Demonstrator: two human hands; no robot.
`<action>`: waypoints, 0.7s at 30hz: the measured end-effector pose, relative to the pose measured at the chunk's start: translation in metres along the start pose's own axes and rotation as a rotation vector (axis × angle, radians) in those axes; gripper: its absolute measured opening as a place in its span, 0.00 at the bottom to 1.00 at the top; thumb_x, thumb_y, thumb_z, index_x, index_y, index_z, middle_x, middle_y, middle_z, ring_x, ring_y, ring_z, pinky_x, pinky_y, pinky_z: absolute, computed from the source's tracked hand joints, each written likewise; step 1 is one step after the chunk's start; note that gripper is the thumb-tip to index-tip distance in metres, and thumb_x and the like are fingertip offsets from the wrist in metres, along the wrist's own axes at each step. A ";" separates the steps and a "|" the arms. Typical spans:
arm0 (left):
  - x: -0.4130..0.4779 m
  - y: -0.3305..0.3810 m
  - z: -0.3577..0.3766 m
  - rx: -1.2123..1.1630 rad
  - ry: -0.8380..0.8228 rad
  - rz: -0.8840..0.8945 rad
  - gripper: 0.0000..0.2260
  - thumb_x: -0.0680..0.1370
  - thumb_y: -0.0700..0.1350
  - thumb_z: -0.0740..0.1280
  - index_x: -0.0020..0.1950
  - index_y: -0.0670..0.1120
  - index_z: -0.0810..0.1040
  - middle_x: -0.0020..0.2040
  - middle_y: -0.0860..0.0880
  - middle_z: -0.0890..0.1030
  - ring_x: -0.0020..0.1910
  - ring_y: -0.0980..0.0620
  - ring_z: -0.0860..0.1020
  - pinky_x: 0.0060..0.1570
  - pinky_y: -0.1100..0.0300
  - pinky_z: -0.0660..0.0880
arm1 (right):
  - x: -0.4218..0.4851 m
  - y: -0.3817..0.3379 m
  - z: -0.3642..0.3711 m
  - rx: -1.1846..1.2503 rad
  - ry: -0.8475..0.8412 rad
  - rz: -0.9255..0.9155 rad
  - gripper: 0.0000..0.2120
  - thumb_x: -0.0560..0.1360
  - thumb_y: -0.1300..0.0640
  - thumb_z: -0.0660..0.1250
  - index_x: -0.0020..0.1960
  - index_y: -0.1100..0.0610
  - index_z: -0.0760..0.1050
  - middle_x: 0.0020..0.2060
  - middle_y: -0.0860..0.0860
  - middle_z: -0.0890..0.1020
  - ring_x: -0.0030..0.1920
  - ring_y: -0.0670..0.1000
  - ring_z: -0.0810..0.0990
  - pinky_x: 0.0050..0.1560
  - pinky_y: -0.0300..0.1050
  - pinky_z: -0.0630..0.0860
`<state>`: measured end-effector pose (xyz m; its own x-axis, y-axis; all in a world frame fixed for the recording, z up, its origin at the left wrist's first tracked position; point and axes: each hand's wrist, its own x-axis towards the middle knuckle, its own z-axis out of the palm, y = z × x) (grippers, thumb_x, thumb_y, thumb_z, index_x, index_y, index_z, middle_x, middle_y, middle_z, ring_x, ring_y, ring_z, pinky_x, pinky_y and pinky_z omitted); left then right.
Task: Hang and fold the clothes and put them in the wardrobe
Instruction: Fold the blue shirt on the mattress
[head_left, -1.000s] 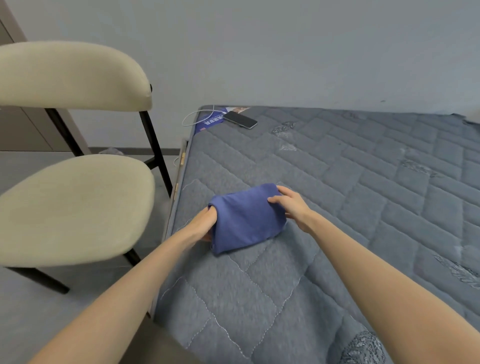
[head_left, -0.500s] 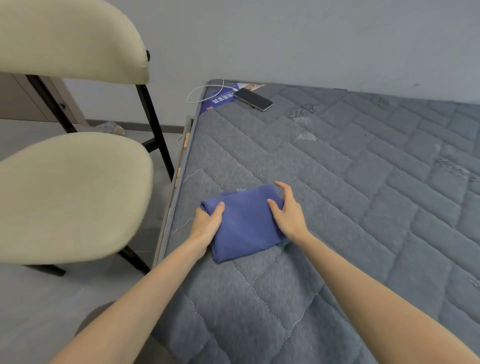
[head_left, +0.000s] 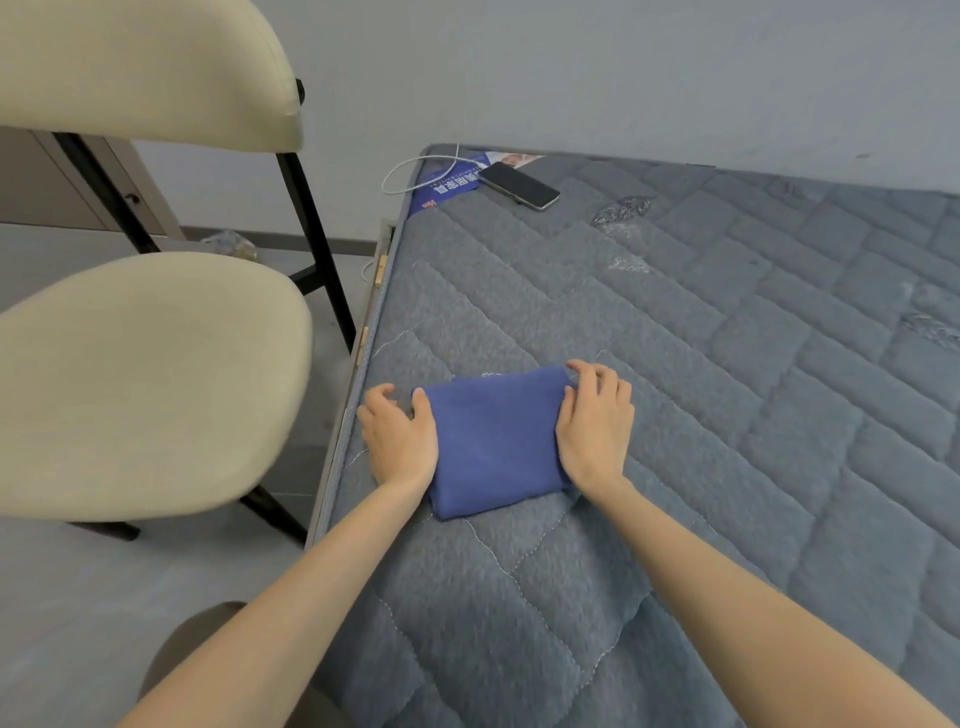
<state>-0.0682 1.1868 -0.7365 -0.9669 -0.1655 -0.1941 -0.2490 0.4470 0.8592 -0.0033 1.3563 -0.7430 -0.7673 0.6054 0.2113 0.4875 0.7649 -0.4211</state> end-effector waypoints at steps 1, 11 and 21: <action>-0.006 0.003 -0.001 0.044 0.050 0.067 0.20 0.79 0.48 0.61 0.70 0.44 0.64 0.67 0.44 0.68 0.66 0.44 0.66 0.62 0.49 0.65 | -0.001 -0.007 0.000 0.020 0.030 -0.084 0.17 0.81 0.58 0.56 0.68 0.55 0.70 0.67 0.55 0.71 0.65 0.57 0.67 0.61 0.51 0.65; -0.022 -0.026 0.038 0.818 -0.253 0.545 0.24 0.83 0.53 0.44 0.78 0.50 0.45 0.78 0.54 0.45 0.77 0.53 0.41 0.73 0.45 0.37 | -0.006 -0.003 0.028 -0.313 -0.352 -0.450 0.23 0.83 0.47 0.46 0.77 0.43 0.49 0.78 0.46 0.51 0.77 0.51 0.46 0.74 0.54 0.36; -0.020 -0.030 0.020 0.506 -0.118 0.267 0.26 0.82 0.54 0.53 0.77 0.47 0.52 0.73 0.40 0.57 0.70 0.41 0.58 0.68 0.49 0.56 | -0.009 0.016 0.028 -0.168 -0.249 -0.127 0.23 0.81 0.44 0.49 0.76 0.41 0.53 0.73 0.57 0.60 0.68 0.58 0.61 0.69 0.50 0.58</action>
<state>-0.0424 1.1943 -0.7676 -0.9923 0.0963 -0.0786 0.0363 0.8290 0.5580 -0.0002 1.3574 -0.7764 -0.8946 0.4464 0.0214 0.4276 0.8688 -0.2496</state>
